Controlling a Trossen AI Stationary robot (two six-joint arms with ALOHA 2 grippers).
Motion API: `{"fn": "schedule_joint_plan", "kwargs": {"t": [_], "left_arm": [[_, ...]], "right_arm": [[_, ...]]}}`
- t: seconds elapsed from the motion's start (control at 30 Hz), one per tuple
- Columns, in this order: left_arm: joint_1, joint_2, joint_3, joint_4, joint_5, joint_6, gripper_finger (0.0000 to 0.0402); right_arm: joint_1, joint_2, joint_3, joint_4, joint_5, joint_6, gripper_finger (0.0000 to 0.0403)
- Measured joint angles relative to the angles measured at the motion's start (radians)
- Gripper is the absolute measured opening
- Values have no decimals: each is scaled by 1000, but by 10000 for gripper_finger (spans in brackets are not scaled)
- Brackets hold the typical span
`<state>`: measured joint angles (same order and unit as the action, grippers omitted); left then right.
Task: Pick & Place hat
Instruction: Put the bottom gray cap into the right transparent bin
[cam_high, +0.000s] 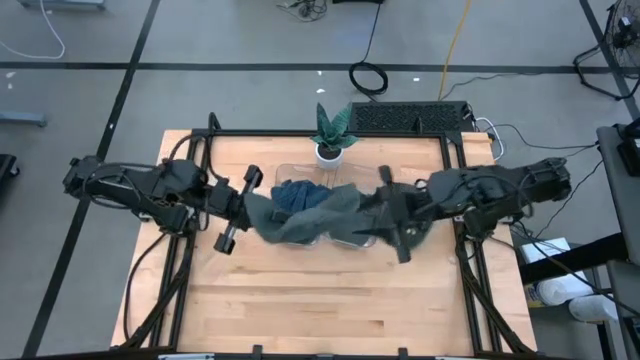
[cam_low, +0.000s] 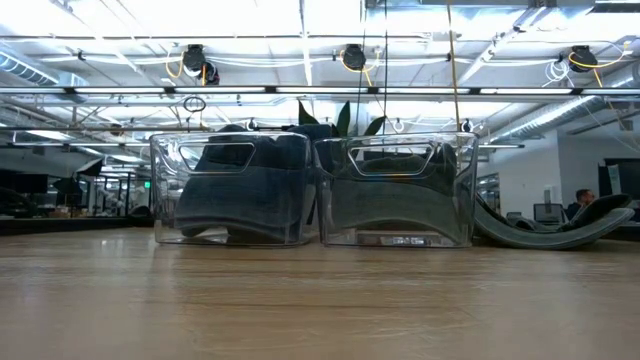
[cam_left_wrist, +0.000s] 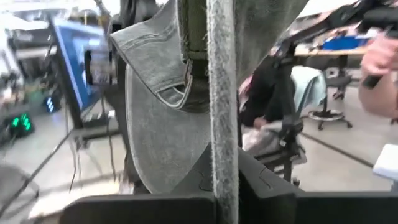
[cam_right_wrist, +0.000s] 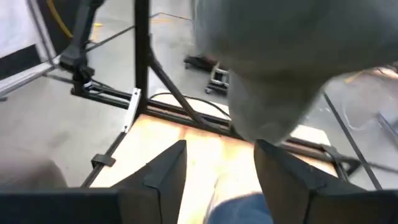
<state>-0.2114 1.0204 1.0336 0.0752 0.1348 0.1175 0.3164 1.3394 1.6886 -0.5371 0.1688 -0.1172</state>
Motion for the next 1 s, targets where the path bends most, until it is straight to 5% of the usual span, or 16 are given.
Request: {"fn": "schedule_joint_plan", "kwargs": {"t": [0.47,1.0], "left_arm": [[16,-2,0,-308,-101,-182,8],[27,57,0,-251,-134,-255,8]], "right_arm": [[0,-69,0,-29,43,46,177],[-1,29,0,43,45,-32,172]]}}
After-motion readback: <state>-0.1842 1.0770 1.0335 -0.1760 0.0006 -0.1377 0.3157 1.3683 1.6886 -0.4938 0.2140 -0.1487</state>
